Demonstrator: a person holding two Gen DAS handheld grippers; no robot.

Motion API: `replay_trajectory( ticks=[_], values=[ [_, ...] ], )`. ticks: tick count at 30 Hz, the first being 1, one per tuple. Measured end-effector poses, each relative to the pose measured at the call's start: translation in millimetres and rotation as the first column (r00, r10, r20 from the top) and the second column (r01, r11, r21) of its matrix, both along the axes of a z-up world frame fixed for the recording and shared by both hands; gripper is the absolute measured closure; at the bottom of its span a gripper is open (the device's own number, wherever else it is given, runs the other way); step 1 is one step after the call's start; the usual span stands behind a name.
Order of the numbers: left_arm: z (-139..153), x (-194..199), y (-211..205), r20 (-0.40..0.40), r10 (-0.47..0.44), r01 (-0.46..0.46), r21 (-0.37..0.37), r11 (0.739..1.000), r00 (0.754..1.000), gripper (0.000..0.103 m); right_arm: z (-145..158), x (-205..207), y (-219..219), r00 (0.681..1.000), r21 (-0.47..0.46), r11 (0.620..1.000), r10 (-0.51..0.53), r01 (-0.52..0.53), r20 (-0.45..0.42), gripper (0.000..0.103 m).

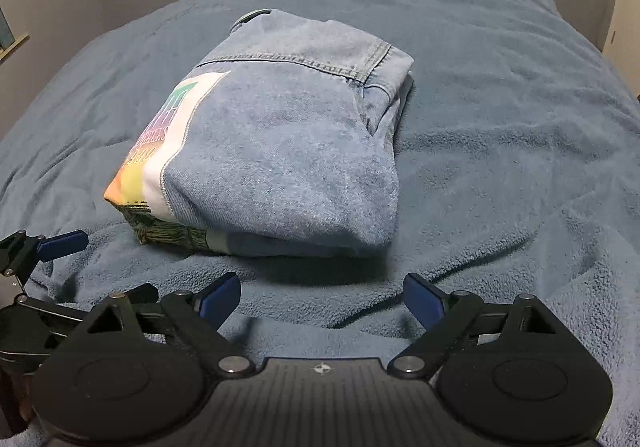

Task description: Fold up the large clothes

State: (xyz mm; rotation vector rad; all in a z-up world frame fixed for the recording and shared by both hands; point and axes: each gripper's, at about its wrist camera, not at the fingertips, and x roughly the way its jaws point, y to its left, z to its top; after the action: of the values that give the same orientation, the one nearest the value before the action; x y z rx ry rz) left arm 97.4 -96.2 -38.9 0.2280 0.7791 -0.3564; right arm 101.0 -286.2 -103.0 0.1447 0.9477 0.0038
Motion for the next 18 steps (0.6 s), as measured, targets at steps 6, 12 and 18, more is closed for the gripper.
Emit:
replay_trajectory(
  ticks=[6, 12, 18],
  values=[
    [-2.4, 2.1, 2.2, -0.014, 0.008, -0.008, -0.006, 1.0, 1.0, 0.0, 0.9, -2.0, 2.3, 1.0, 0.001, 1.0, 0.001, -0.001, -0.006, 0.013],
    [-3.6, 4.1, 3.8, -0.022, 0.016, -0.017, -0.011, 1.0, 1.0, 0.0, 0.2, -1.5, 2.0, 1.0, 0.004, 1.0, 0.001, -0.001, -0.009, 0.013],
    [-4.0, 4.1, 3.8, -0.026, 0.017, -0.017, -0.011, 1.0, 1.0, 0.0, 0.0, -1.3, 2.2, 1.0, 0.004, 1.0, 0.001, -0.001, -0.009, 0.013]
  ],
)
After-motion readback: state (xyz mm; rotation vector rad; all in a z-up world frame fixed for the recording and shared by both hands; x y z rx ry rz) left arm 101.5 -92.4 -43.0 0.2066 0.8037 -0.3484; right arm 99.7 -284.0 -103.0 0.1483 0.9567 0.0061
